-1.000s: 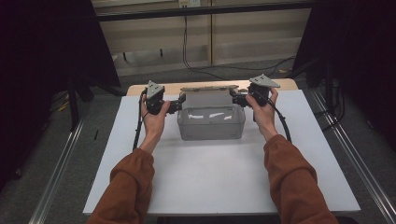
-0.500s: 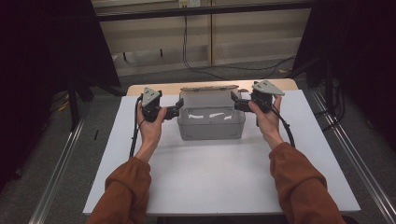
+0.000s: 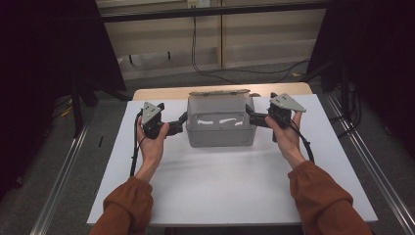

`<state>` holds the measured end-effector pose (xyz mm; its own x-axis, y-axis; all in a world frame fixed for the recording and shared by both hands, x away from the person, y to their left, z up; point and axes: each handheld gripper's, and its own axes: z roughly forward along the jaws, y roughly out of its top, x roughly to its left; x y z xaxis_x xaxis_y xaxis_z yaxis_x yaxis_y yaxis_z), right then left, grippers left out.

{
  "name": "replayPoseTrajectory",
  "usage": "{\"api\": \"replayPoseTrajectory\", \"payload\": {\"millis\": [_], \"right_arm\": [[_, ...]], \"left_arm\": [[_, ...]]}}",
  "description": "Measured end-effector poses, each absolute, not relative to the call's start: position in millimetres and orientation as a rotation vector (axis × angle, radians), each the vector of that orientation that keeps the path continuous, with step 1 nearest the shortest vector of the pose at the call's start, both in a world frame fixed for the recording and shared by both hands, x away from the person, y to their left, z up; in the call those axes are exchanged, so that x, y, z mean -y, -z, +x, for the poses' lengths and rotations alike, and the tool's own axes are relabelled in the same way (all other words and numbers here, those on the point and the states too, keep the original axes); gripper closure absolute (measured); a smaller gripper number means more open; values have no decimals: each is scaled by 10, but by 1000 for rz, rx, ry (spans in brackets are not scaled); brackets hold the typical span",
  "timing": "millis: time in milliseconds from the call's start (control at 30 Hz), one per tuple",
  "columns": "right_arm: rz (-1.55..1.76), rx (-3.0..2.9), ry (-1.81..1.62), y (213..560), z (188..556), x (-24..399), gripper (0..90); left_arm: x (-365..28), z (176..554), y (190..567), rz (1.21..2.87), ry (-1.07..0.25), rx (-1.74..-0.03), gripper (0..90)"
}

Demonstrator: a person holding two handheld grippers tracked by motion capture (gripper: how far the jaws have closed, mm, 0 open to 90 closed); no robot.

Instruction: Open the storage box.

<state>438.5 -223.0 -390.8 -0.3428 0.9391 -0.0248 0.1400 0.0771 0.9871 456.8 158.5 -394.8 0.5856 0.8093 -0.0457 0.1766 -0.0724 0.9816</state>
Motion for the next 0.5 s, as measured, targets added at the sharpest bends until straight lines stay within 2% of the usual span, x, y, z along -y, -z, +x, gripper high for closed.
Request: {"api": "replayPoseTrajectory", "payload": {"millis": [500], "right_arm": [[1088,-1587,-1335,3975,4049,2360,1]], "left_arm": [[-1737,4273,4038,1570,-654,-855,27]]}}
